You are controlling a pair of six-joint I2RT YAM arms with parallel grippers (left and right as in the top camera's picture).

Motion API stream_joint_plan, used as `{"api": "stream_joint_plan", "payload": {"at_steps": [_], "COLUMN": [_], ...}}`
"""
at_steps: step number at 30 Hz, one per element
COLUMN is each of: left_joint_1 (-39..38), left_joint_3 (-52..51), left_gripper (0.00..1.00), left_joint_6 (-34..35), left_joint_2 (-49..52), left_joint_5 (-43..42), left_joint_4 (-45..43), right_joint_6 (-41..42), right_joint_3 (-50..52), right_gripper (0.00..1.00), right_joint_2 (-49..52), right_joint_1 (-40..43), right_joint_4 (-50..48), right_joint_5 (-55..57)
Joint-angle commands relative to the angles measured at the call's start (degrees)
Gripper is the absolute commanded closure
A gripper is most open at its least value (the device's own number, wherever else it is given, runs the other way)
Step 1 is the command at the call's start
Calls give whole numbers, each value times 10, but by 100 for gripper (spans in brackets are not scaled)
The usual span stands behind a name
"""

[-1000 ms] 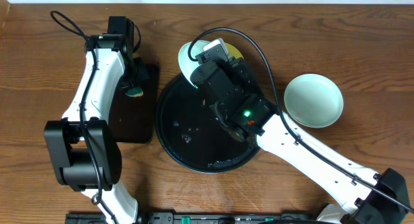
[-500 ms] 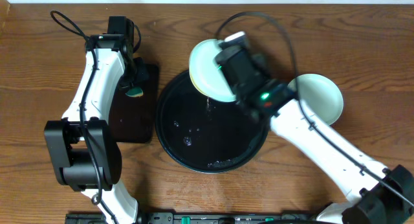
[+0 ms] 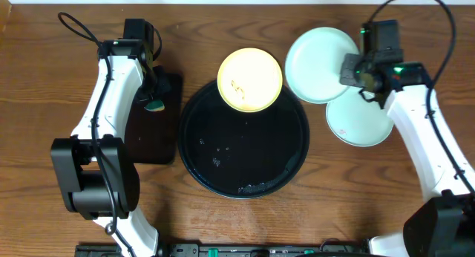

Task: Clean dirty plates on tray and stack at the side
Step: 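Stack the pale green plate onto the first plate and release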

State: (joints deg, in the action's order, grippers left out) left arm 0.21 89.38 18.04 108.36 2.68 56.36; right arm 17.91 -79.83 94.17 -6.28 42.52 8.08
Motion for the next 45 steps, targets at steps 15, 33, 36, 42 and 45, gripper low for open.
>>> {"api": "stream_joint_plan", "payload": {"at_steps": [15, 33, 36, 42, 45], "left_joint_1": [0, 0, 0, 0, 0], "left_joint_3": [2, 2, 2, 2, 2], "left_gripper": [92, 92, 92, 92, 92], "left_joint_6": [3, 3, 3, 3, 3], "left_joint_2": [2, 2, 2, 2, 2], "left_joint_5": [-2, -1, -2, -1, -2], "left_joint_4": [-3, -3, -3, -3, -5], "right_joint_6": [76, 11, 0, 0, -27], "right_joint_3": [-9, -10, -10, -21, -38], "right_gripper": [99, 76, 62, 56, 56], "right_joint_2": [147, 143, 143, 137, 126], "right_joint_1": [78, 194, 194, 193, 189], "right_joint_4": [42, 144, 151, 162, 167], "right_joint_5": [-47, -104, -96, -129, -198]}}
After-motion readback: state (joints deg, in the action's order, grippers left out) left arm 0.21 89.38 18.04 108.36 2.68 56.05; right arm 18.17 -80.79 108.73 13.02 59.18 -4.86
